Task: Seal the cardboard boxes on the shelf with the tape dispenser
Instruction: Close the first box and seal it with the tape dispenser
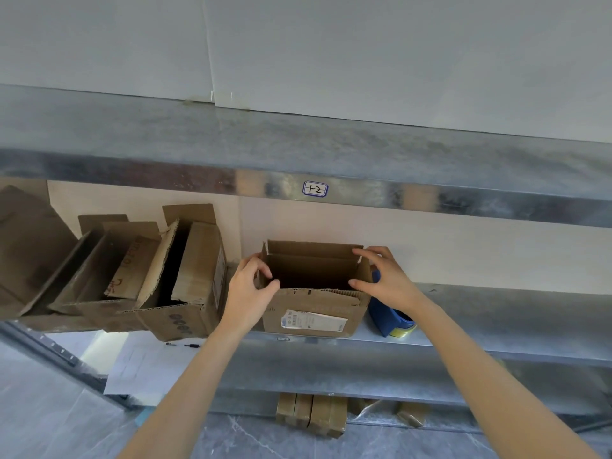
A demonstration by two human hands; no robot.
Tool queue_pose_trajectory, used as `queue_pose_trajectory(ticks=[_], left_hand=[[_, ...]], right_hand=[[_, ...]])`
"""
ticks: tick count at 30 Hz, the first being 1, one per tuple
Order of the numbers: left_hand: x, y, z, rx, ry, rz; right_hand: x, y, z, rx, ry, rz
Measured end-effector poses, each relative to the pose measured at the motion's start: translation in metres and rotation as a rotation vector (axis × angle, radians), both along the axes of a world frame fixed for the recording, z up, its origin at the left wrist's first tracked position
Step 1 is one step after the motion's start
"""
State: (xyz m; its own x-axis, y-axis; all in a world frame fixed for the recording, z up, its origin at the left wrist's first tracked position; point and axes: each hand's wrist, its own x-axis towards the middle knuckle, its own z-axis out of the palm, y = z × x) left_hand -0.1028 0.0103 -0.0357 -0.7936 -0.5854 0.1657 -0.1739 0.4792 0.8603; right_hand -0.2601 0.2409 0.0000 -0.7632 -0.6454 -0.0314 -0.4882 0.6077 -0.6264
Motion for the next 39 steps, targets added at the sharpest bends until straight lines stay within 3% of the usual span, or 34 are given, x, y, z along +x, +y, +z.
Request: queue_pose_trajectory(ticks=[11,18,22,27,33,39], left_hand=[[0.015,-0.005,-0.006,0.097,-0.036,-0.244],[0.014,-0.013,-0.007,0.1,-0.169,-0.314],[0.008,-0.014,-0.013,0.023,-0.097,-0.195],[0.001,-0.012,-0.021,-0.027,0.047,-0.056],[-0.005,-0.017,-0.024,-0.01,0.002,-0.214],[-0.019,0.003,-0.026,-0.135,0.063,-0.209]], right_hand=[[0.002,-0.004,-0.015,-0.006,0.035,0.042],[0.01,-0.007,-0.016,-0.05,-0.168,0.115],[0.007,-0.002,-0.022,-0.006,-0.078,0.124],[0.002,0.003,-0.033,-0.13,0.1,0.002],[-0.002,0.011,-0.042,-0.196,0.175,-0.088],[-0.007,0.015,-0.044,-0.142,0.197,-0.019]])
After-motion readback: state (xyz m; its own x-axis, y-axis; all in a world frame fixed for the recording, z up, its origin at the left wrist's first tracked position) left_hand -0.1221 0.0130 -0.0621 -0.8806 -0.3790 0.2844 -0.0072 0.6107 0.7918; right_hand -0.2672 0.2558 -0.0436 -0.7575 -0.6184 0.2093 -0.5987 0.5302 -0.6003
